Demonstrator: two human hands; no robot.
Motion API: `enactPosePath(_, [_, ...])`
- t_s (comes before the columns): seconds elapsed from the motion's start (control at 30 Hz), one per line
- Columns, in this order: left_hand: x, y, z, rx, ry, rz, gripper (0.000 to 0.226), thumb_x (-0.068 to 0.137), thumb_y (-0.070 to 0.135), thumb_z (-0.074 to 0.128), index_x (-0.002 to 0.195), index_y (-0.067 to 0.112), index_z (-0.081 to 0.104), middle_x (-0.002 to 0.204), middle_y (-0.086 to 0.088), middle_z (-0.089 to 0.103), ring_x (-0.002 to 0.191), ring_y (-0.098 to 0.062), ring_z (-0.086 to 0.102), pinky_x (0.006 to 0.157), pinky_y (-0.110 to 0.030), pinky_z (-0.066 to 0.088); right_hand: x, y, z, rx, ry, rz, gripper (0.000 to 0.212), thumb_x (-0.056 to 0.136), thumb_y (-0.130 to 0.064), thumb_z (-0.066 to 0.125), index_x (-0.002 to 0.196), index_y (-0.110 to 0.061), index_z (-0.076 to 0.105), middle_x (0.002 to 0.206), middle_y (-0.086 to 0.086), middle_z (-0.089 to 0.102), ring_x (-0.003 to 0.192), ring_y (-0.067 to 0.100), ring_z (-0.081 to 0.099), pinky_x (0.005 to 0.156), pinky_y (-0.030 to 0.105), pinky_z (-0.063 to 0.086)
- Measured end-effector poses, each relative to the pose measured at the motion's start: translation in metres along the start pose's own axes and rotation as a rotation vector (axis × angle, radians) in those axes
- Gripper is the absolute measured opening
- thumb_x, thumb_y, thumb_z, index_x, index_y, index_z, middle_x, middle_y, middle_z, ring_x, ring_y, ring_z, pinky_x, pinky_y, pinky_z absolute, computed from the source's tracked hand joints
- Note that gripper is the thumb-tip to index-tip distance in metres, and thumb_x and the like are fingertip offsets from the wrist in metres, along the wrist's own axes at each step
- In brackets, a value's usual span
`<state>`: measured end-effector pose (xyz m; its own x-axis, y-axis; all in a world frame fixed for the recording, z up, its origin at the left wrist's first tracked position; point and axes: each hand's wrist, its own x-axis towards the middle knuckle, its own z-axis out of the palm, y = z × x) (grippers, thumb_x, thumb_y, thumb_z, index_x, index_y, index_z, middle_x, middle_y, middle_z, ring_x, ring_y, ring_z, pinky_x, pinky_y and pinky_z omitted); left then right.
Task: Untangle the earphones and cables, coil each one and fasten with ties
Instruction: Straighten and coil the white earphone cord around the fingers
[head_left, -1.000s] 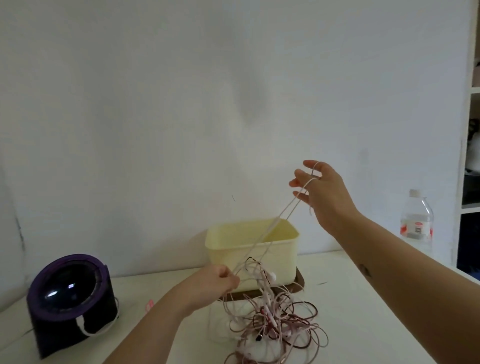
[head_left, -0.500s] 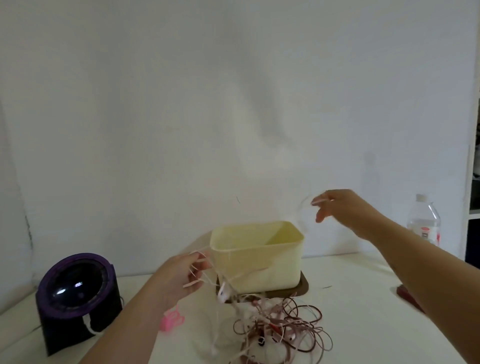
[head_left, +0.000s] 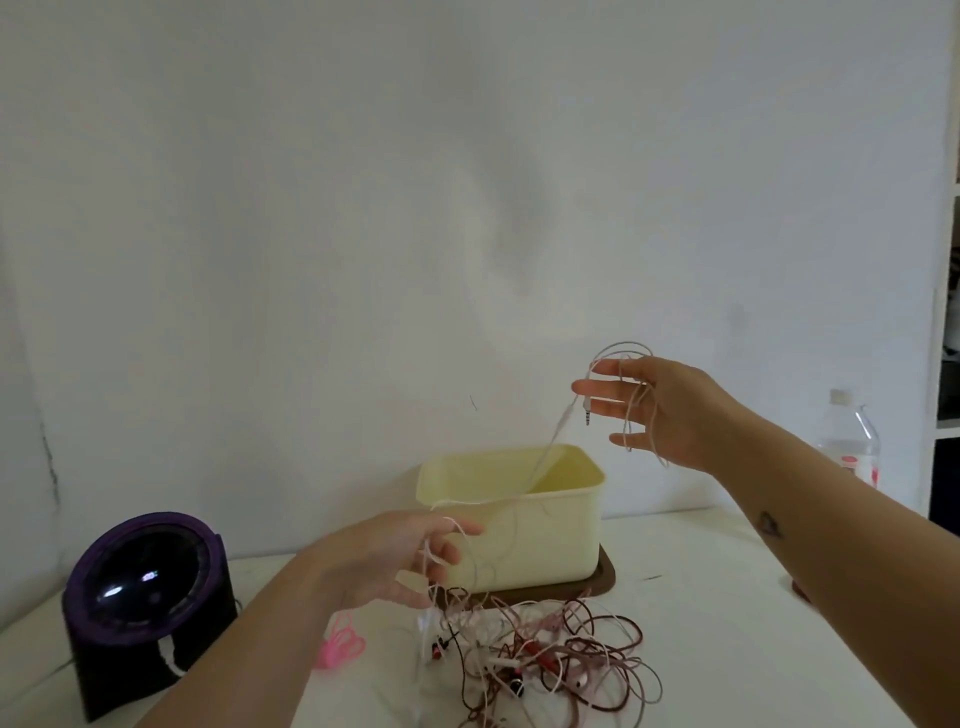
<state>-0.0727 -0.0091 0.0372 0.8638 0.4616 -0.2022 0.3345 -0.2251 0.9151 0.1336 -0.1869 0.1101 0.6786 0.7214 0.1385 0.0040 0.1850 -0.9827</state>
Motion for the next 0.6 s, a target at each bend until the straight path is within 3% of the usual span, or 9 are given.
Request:
enactPosePath(0.17, [0.002,0.032,0.015,-0.039,-0.156,0.084,0.032,0.093,0.027,0.044,0.118,0.024,0.064,0.098,-0.004,0.053,0.087,-0.02,0.052,0.081,-0.038,0.053,-0.004,-0.009,0.005,0.081,-0.003,-0.068,0.025,0.096,-0.022,0.043,0.113,-0.018,0.061,0.101,0.008,0.074,0.107,0.025,0.063,0.097,0.047,0.042])
enactPosePath(0.23, [0.004,0.046,0.022,0.234,-0.132,0.041,0.036,0.095,0.033,0.041,0.128,0.029,0.055,0.113,-0.003,0.049,0.093,-0.018,0.051,0.086,-0.036,0.052,-0.006,-0.017,0.007,0.13,-0.013,-0.103,0.025,0.097,-0.021,0.042,0.113,-0.016,0.061,0.102,0.01,0.073,0.106,0.028,0.064,0.096,0.049,0.045])
enactPosePath(0.33, [0.014,0.063,0.027,0.75,-0.024,0.042,0.047,0.096,0.046,0.038,0.14,0.031,0.04,0.146,0.0,0.035,0.126,-0.02,0.04,0.104,-0.034,0.036,-0.009,-0.029,0.012,0.201,-0.068,-0.145,0.026,0.097,-0.019,0.042,0.114,-0.013,0.061,0.104,0.012,0.072,0.107,0.032,0.064,0.095,0.051,0.048])
enactPosePath(0.43, [0.026,0.074,0.033,0.768,0.109,0.158,0.074,0.082,0.063,0.054,0.145,0.032,0.028,0.15,0.0,0.029,0.133,-0.022,0.036,0.11,-0.04,0.031,-0.012,-0.042,0.021,0.254,-0.141,-0.171,0.028,0.097,-0.018,0.041,0.115,-0.01,0.06,0.106,0.015,0.071,0.106,0.034,0.065,0.092,0.051,0.05])
enactPosePath(0.5, [0.03,0.077,0.043,0.632,0.14,0.255,0.076,0.082,0.057,0.059,0.144,0.029,0.025,0.142,0.003,0.038,0.121,-0.016,0.047,0.097,-0.029,0.039,-0.015,-0.049,0.029,0.306,-0.187,-0.19,0.027,0.096,-0.016,0.041,0.112,-0.008,0.06,0.108,0.017,0.07,0.105,0.036,0.065,0.089,0.051,0.052])
enactPosePath(0.6, [0.044,0.072,0.05,0.47,0.336,0.426,0.037,0.09,0.034,0.057,0.12,0.022,0.039,0.112,0.004,0.056,0.08,-0.007,0.056,0.06,-0.015,0.042,-0.02,-0.06,0.037,0.45,-0.207,-0.248,0.022,0.095,-0.012,0.04,0.102,-0.005,0.06,0.106,0.019,0.07,0.105,0.037,0.065,0.085,0.052,0.053])
